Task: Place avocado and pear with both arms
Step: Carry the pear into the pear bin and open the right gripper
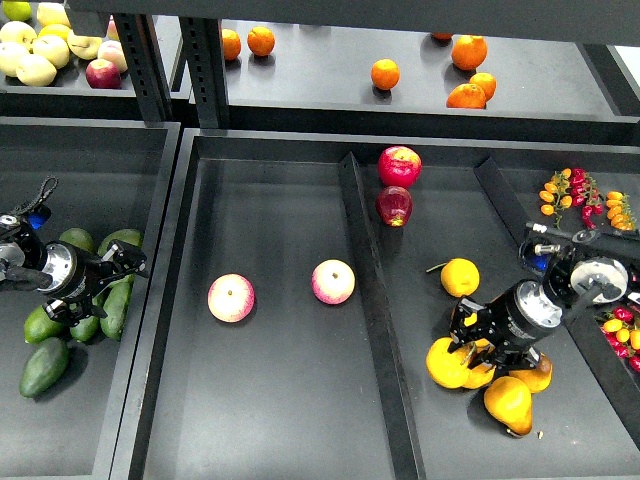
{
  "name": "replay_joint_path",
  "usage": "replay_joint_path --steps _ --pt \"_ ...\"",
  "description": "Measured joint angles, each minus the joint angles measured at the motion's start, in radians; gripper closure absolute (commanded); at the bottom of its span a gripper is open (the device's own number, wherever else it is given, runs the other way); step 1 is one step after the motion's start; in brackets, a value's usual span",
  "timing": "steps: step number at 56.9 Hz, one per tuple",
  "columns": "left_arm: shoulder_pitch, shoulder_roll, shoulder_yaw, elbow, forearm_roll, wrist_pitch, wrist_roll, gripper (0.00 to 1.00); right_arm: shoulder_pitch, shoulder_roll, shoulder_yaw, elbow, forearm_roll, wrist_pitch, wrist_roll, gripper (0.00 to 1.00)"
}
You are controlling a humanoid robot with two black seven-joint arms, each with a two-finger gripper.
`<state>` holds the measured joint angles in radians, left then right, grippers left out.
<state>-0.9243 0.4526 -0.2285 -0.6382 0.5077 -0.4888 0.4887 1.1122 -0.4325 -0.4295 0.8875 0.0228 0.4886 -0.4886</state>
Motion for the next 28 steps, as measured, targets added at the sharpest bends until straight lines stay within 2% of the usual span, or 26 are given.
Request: replay_joint_path --steps 28 --pt "0.002 0.0 -0.002 0.0 -0.002 0.0 0.0 0.0 -0.076 0.055 0.003 -0.07 -0.022 0.0 0.0 0.93"
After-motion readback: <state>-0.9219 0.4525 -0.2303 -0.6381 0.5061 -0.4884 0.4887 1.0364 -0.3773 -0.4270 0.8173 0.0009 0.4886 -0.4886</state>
